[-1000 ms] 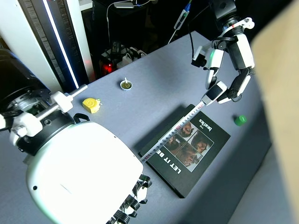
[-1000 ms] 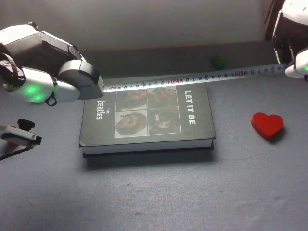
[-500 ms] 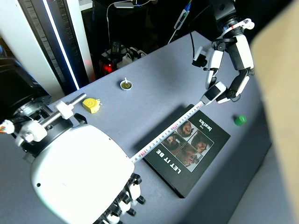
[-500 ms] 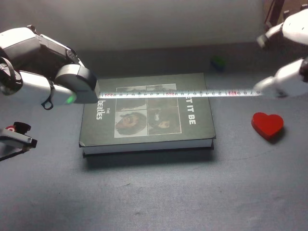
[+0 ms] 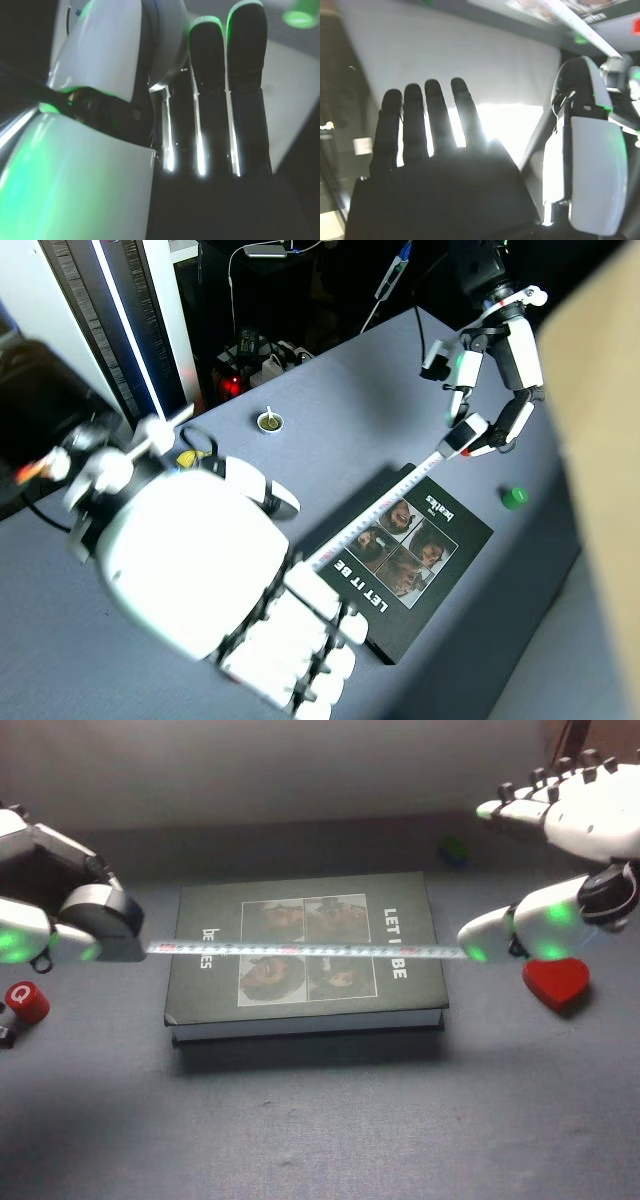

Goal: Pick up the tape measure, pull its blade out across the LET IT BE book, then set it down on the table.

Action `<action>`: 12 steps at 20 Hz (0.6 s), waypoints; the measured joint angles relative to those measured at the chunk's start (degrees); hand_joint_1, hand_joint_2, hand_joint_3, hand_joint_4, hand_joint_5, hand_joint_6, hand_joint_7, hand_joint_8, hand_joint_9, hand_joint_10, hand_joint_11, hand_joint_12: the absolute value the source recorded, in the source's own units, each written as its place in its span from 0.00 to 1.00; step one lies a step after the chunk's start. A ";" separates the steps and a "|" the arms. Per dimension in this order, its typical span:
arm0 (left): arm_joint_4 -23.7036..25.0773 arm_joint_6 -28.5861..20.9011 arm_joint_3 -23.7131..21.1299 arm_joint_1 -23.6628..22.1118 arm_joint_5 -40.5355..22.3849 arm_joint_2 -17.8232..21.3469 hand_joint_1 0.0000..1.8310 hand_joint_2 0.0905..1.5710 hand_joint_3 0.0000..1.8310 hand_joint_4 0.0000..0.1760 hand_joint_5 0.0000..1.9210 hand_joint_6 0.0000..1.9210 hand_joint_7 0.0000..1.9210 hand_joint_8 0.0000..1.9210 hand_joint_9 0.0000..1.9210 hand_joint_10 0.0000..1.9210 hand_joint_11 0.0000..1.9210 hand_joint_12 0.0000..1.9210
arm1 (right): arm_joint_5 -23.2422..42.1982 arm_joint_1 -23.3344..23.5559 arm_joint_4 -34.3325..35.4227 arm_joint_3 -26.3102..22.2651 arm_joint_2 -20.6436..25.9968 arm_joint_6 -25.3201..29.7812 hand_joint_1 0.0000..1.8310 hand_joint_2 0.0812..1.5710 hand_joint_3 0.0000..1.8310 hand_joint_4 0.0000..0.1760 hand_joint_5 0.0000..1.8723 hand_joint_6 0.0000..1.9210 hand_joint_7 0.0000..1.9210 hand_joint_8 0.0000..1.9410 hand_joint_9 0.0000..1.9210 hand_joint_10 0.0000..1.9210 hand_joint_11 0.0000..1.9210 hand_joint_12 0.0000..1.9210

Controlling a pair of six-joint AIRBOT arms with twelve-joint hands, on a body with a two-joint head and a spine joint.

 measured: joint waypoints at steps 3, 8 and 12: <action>1.92 -3.58 1.44 1.03 -1.11 -0.61 0.75 0.70 0.00 0.00 0.49 0.42 0.48 0.57 0.46 0.70 0.47 0.63 | -0.61 0.00 -6.58 -3.63 0.48 4.24 0.08 0.61 0.00 0.31 0.00 0.00 0.00 0.00 0.00 0.00 0.04 0.03; 2.12 -6.86 3.28 4.90 -3.19 -2.19 0.75 0.70 0.00 0.00 0.48 0.43 0.50 0.56 0.46 0.70 0.47 0.63 | -2.34 -1.36 -10.97 -7.69 1.22 9.57 0.08 0.63 0.01 0.31 0.00 0.00 0.00 0.00 0.00 0.00 0.04 0.04; 6.51 -12.35 6.36 8.92 -5.11 -2.80 0.75 0.70 0.00 0.00 0.48 0.44 0.50 0.55 0.46 0.70 0.46 0.63 | -3.76 -2.51 -11.98 -8.52 1.29 10.84 0.09 0.63 0.01 0.31 0.00 0.00 0.01 0.00 0.00 0.00 0.05 0.05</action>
